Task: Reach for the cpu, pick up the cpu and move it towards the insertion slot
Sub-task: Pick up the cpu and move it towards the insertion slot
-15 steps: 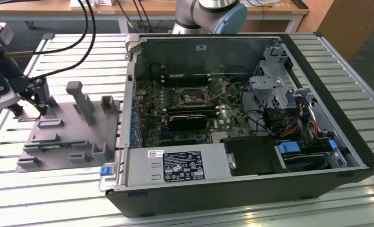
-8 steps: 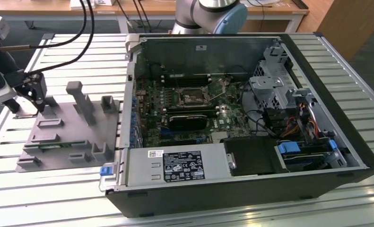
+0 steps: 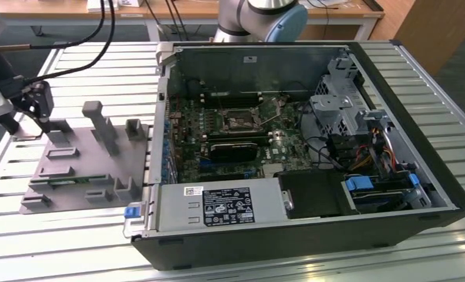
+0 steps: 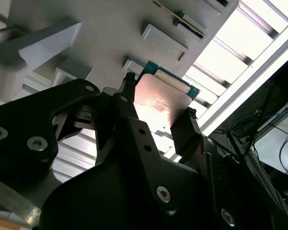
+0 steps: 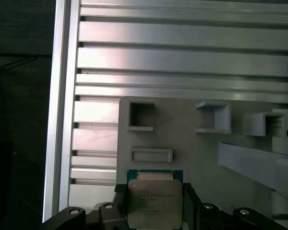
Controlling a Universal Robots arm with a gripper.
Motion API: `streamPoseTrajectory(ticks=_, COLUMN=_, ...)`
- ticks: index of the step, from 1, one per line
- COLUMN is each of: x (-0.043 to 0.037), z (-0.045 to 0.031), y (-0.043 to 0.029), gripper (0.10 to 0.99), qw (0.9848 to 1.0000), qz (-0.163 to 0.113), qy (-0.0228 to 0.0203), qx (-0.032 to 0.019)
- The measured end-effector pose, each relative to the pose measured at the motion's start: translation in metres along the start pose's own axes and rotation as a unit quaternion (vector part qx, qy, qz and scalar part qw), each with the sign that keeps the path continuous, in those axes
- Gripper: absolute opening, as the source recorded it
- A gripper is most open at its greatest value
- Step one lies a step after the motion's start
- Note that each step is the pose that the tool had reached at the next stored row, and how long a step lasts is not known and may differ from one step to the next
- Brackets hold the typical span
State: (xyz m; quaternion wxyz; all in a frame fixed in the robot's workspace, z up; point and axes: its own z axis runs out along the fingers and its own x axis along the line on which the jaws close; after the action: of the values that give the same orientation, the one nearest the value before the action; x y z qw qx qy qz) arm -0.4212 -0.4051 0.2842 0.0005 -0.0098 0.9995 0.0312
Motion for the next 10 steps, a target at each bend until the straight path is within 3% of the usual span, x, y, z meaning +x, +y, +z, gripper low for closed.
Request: streamPoseTrajectory(ticks=10, x=-0.0001, z=-0.0232, y=0.0036, gripper=0.545, qw=1.0, qz=0.0, qy=-0.0001, qx=-0.0001)
